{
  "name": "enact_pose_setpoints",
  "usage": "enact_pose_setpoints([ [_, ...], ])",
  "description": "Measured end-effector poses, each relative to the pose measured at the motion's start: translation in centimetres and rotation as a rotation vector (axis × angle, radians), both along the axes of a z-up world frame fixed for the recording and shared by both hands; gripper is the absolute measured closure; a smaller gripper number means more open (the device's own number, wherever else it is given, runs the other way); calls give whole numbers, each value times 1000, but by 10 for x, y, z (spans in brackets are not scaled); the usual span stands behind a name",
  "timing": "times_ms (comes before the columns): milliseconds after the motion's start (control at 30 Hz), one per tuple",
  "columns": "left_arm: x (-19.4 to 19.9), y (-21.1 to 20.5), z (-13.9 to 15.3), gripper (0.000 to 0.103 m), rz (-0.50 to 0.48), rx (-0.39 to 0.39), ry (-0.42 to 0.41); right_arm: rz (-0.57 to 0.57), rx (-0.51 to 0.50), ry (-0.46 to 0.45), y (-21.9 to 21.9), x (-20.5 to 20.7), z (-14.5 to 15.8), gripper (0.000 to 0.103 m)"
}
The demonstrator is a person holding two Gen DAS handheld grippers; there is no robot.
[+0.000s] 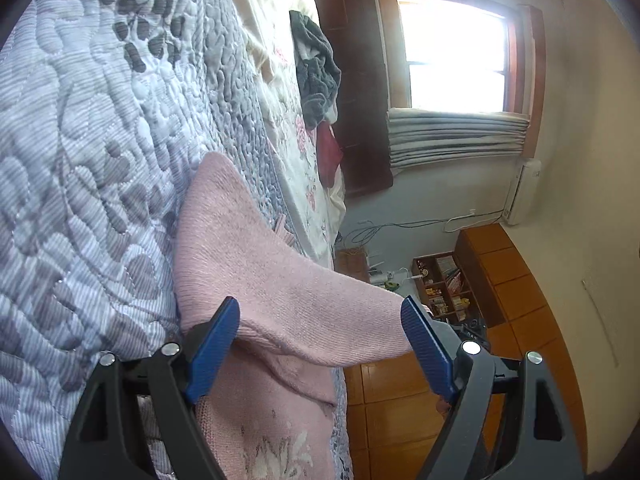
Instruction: Fold small clothes
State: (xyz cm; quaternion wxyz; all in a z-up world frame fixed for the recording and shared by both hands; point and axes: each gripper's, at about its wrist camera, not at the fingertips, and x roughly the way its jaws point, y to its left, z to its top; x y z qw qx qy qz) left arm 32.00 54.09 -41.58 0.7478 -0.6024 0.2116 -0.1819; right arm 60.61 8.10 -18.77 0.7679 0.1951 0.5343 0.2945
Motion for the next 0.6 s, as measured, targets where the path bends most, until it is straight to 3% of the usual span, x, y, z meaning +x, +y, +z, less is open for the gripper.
enact_pose_setpoints([
  [600, 10, -9, -3, 20, -21, 52, 27, -243, -85, 196, -124, 9, -124, 96],
])
